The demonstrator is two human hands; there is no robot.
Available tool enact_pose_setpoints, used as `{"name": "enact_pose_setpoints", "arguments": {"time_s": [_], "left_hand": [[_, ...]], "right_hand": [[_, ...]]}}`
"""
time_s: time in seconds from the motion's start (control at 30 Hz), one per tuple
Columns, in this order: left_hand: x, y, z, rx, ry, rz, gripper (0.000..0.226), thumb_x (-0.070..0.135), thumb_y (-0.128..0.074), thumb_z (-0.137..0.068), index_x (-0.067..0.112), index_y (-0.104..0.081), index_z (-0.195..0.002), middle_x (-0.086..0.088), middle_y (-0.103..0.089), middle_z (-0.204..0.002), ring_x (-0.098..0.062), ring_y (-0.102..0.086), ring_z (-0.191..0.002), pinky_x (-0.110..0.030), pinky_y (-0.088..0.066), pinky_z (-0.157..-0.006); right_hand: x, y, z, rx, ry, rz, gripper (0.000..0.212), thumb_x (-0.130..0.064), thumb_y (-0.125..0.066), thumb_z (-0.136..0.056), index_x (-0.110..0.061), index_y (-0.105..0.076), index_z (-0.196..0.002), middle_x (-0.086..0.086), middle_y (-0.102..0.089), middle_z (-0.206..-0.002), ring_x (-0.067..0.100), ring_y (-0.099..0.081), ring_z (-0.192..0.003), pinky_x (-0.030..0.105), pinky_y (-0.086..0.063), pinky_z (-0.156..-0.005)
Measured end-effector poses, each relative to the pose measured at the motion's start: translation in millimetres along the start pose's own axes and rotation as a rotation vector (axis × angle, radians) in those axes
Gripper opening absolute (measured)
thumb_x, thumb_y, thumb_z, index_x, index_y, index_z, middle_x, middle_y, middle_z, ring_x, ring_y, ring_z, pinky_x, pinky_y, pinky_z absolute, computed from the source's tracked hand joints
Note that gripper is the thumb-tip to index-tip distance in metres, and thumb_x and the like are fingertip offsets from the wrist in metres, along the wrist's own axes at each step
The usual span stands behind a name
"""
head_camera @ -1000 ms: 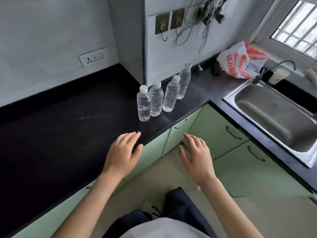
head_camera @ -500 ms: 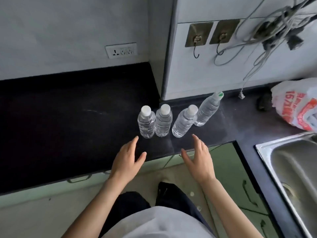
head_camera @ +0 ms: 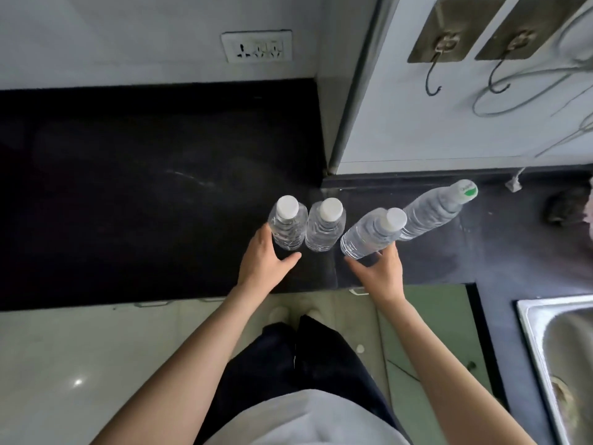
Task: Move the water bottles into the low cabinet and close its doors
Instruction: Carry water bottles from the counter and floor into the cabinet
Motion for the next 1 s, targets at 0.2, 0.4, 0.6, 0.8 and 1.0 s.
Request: {"name": "enact_pose_setpoints", "arguments": {"time_s": [0.2, 0.4, 0.6, 0.8, 1.0], "left_hand": [[-6, -6, -14, 0.045, 0.097, 0.283, 0.057, 0.038, -0.084, -0.065, 0.016, -0.058, -0.111, 0.007, -0.067, -0.107, -0.010, -0.063, -0.102, -0.027, -0.051, -0.087], [-10, -7, -12, 0.048, 0.105, 0.319, 0.055, 0.031, -0.086, -0.065, 0.015, -0.060, -0.111, 0.006, -0.071, -0.107, -0.008, -0.067, -0.102, -0.033, -0.056, -0.089], [-5, 7, 7, 0.058, 0.121, 0.303, 0.050, 0.023, -0.088, -0.066, 0.015, -0.064, -0.110, 0.014, -0.070, -0.095, -0.005, -0.068, -0.094, -0.008, -0.051, -0.078], [20, 51, 25, 0.156, 0.096, 0.402, 0.040, 0.020, -0.087, -0.066, 0.035, -0.061, -0.092, 0.019, -0.071, -0.085, 0.006, -0.066, -0.084, -0.011, -0.050, -0.073], [51, 110, 35, 0.267, -0.019, 0.474, 0.038, 0.037, -0.079, -0.061, 0.029, -0.061, -0.094, 0.004, -0.065, -0.092, -0.009, -0.063, -0.090, -0.026, -0.052, -0.079]], "right_hand": [[14, -8, -12, 0.052, -0.171, -0.080, 0.050, -0.030, -0.088, -0.068, -0.016, -0.062, -0.108, -0.007, -0.070, -0.096, 0.003, -0.065, -0.088, 0.019, -0.045, -0.076], [10, -1, -5, 0.078, -0.205, -0.126, 0.044, -0.025, -0.089, -0.068, -0.014, -0.065, -0.103, -0.018, -0.065, -0.085, -0.024, -0.056, -0.075, -0.003, -0.039, -0.061], [-5, 13, 7, 0.049, -0.151, -0.205, 0.039, -0.021, -0.088, -0.069, -0.015, -0.067, -0.102, -0.013, -0.070, -0.088, -0.013, -0.064, -0.079, 0.001, -0.045, -0.064], [-45, 45, 15, 0.033, -0.014, -0.311, 0.040, -0.018, -0.088, -0.069, -0.025, -0.061, -0.097, -0.008, -0.073, -0.090, 0.005, -0.071, -0.083, 0.028, -0.058, -0.077], [-116, 87, 31, 0.002, 0.184, -0.423, 0.036, -0.012, -0.083, -0.075, -0.022, -0.063, -0.104, -0.007, -0.074, -0.093, 0.009, -0.070, -0.088, 0.026, -0.056, -0.078]]}}
Point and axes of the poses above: each hand's wrist, its own z-axis away from the middle knuckle, its own y-axis out of the back of the hand, x = y × z, the point moved 10 cm from there along -z, towards the middle knuckle
